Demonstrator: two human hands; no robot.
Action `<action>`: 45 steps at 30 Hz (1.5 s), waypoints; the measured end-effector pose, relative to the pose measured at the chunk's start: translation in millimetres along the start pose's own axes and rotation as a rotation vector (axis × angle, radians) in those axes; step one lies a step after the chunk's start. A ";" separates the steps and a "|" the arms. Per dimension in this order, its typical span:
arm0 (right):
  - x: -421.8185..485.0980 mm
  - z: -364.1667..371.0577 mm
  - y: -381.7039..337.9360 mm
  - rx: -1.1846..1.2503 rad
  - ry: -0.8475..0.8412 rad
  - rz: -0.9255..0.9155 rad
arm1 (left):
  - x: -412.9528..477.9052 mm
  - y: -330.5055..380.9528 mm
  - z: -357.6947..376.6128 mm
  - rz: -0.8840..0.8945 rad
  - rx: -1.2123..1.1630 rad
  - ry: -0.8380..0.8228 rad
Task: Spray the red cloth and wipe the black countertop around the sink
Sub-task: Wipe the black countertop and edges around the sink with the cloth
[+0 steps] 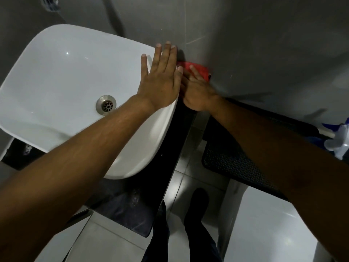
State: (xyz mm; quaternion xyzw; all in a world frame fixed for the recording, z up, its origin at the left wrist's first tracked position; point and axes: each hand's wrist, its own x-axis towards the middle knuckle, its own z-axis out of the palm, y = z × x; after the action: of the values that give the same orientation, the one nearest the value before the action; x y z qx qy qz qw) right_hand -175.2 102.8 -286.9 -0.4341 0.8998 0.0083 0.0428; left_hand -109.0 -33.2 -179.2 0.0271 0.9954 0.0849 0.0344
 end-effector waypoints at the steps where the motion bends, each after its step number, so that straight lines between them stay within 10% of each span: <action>1: 11.5 -0.9 0.4 0.010 -0.002 -0.017 | 0.1 -0.1 0.0 -0.001 0.005 0.000; 21: -20.3 11.4 -0.1 0.103 0.033 0.097 | 1.4 -0.3 -2.8 -0.011 0.029 -0.047; 45: -216.6 61.4 -399.6 0.199 0.220 0.253 | -220.9 -91.5 -7.6 0.164 -0.005 -0.046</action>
State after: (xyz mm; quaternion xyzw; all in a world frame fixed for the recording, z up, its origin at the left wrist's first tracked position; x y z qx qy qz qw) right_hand 275.7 26.0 -321.0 -0.3095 0.9428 -0.1227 -0.0144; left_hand 106.0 -137.7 -173.3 0.1102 0.9886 0.0893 0.0502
